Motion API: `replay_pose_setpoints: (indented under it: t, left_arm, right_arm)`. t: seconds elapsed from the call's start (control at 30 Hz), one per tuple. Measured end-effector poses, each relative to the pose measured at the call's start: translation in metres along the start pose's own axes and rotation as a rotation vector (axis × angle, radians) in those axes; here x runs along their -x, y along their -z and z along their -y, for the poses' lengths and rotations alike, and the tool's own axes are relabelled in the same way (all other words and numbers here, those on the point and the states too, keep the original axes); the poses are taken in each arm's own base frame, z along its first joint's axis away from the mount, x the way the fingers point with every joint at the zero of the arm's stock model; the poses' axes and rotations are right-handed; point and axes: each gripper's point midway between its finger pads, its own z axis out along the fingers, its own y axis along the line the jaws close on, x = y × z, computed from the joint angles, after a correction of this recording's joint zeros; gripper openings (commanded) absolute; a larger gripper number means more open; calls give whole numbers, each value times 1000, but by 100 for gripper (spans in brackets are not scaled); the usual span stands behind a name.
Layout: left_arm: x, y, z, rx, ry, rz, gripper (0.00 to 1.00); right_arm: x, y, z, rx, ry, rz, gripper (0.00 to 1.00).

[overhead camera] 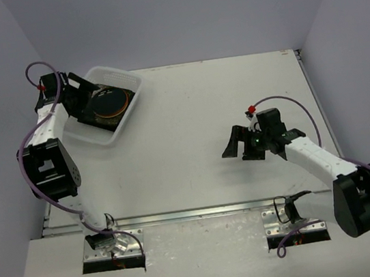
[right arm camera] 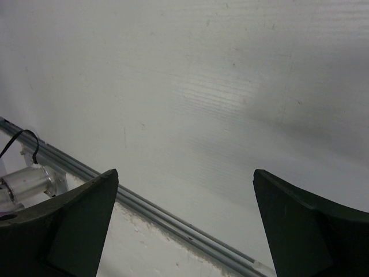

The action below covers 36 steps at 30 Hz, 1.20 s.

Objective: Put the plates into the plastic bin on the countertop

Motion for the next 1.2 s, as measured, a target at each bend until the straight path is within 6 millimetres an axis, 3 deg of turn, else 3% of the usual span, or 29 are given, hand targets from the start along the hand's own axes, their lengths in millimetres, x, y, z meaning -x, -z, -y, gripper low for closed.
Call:
replay_pose_setpoints:
  t: [0.2, 0.33, 0.43, 0.5, 0.6, 0.67, 0.8, 0.87, 1.0, 1.1, 1.2]
  left_arm:
    - [-25, -22, -18, 24, 9, -118, 100]
    - [-34, -9, -26, 58, -18, -133, 100]
    - [-26, 37, -3, 23, -131, -49, 100]
    - [-25, 85, 31, -35, -260, 53, 100]
    - [-50, 167, 89, -202, -460, 183, 100]
    - [-67, 212, 105, -309, -546, 248, 100]
    - [-77, 243, 55, -260, -613, 329, 100]
    - [-81, 253, 37, -268, -647, 384, 100]
    - [-110, 259, -13, -264, -702, 389, 100]
    - [-115, 282, -21, -316, -719, 464, 100]
    - [-108, 315, -17, -378, -709, 584, 100]
  right_arm:
    - [25, 16, -14, -5, 81, 51, 99]
    - [26, 30, -15, -20, 122, 82, 99]
    - [30, 43, -11, -71, 152, 110, 99]
    - [40, 59, -10, -123, 177, 154, 99]
    - [66, 95, -17, -202, 224, 263, 99]
    - [86, 125, -25, -241, 265, 357, 99]
    - [102, 185, -42, -270, 352, 545, 99]
    - [98, 210, -44, -281, 384, 617, 99]
    - [76, 250, -43, -287, 433, 721, 99]
    - [63, 264, -41, -290, 455, 748, 99]
    - [55, 265, -36, -304, 466, 730, 99]
